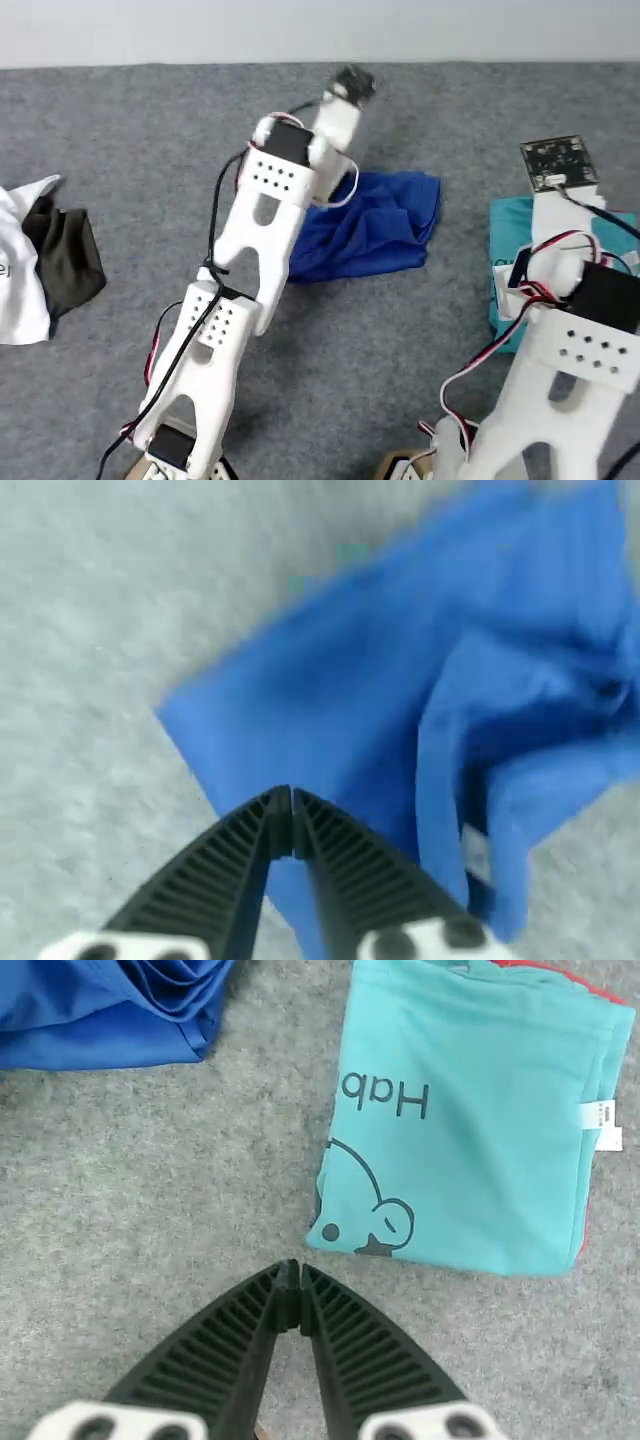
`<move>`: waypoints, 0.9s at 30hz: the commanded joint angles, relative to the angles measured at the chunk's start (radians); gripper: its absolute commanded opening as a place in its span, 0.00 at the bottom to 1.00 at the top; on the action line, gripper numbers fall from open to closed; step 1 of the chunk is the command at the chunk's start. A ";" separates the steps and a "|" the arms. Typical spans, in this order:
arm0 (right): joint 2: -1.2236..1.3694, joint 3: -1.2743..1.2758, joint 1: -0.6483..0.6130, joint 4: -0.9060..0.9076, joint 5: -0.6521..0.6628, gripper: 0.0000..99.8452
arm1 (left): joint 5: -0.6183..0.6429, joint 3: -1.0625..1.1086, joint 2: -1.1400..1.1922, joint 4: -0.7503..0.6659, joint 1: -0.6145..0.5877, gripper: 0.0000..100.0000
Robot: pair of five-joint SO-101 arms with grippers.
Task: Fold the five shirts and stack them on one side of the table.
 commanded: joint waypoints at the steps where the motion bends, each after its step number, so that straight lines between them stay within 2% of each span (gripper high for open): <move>1: -0.025 -0.008 -0.010 0.035 -0.006 0.01 | -0.029 0.099 -0.066 0.000 0.084 0.01; 7: -0.025 -0.014 0.076 0.031 -0.003 0.01 | -0.025 0.163 -0.103 0.023 0.264 0.00; 13: -0.025 -0.014 0.228 0.031 0.109 0.01 | -0.021 0.177 -0.158 0.023 0.316 0.00; 17: -0.025 -0.014 0.251 0.031 0.129 0.01 | -0.023 0.193 -0.167 0.021 0.265 0.00; 23: -0.025 -0.014 0.248 0.031 0.129 0.01 | -0.021 0.179 -0.163 0.021 0.069 0.00; 27: -0.022 -0.008 0.248 0.012 0.126 0.01 | -0.021 0.283 -0.160 0.021 0.006 0.00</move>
